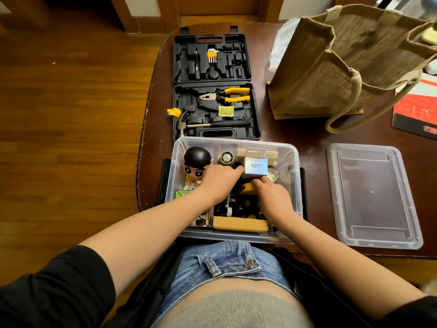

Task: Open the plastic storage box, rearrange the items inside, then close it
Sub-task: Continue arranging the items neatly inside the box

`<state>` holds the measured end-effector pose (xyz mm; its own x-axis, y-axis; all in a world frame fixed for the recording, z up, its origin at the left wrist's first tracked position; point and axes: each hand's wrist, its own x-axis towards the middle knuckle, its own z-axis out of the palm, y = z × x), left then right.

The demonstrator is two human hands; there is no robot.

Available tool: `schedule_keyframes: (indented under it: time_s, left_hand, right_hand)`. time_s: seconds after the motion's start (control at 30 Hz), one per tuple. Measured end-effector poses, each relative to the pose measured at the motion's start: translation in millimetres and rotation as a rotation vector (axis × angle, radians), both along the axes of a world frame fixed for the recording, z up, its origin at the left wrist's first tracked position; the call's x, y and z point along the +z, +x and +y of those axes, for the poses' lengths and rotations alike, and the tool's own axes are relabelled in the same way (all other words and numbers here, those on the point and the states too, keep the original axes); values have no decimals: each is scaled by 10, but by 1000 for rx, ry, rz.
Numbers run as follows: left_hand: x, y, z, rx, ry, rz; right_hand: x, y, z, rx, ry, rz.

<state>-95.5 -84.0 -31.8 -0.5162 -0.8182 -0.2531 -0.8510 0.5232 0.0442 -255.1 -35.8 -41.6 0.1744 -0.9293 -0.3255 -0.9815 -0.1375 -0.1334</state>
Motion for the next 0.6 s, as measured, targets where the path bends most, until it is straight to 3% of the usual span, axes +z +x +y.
schedule_keyframes:
  time_s: [0.13,0.37,0.6]
  left_hand:
    - [-16,22,-144,70,46,-107]
    - [-42,-10,-172,-217,-25,-209]
    - [21,-66,-197,-166,16,-253]
  right_hand:
    - [-30,-23,27,-42,-20,-27]
    - [-20,-42,27,-48,-28,-53]
    - [-15,-17,29,-60,-8,-1]
